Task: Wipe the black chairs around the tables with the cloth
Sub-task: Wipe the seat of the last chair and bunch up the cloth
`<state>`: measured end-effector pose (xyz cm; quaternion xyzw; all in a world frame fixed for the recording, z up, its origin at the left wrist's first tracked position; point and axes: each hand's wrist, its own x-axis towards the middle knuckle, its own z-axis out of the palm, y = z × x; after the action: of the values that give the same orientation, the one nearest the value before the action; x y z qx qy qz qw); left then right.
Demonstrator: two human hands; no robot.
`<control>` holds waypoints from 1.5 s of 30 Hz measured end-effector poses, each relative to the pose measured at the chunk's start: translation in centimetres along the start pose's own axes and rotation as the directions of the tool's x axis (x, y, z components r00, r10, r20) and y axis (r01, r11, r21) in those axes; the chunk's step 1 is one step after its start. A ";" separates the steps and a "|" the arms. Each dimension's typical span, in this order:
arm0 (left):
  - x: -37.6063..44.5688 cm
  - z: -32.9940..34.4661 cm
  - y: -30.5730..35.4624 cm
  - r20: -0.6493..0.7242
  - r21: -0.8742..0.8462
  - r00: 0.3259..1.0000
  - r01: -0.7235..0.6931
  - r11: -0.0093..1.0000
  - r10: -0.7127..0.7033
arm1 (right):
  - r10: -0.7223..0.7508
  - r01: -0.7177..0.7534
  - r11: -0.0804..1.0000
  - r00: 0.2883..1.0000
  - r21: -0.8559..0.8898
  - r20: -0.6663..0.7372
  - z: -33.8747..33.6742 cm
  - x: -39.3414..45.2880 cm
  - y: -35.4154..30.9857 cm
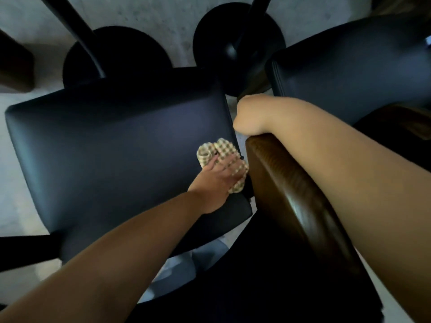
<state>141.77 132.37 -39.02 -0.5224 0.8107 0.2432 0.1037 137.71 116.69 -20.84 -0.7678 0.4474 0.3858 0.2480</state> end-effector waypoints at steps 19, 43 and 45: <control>-8.3 1.9 -1.2 0.023 0.063 0.917 -0.399 0.915 0.398 | -0.110 0.101 0.955 0.994 -0.278 -0.017 0.9 -0.7 -2.8; -1.0 -2.4 -9.1 -0.217 -0.138 0.952 0.190 0.972 -0.217 | -0.138 0.186 0.902 0.979 -0.391 0.148 0.8 0.0 -3.0; -3.1 -0.5 -5.8 -0.176 -0.136 0.974 0.120 0.983 -0.143 | -0.130 0.186 0.892 0.979 -0.411 0.160 0.8 0.0 -3.1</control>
<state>148.34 132.65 -38.89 -0.6007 0.7636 0.2365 0.0109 140.14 118.78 -21.22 -0.8108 0.2721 0.5006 0.1340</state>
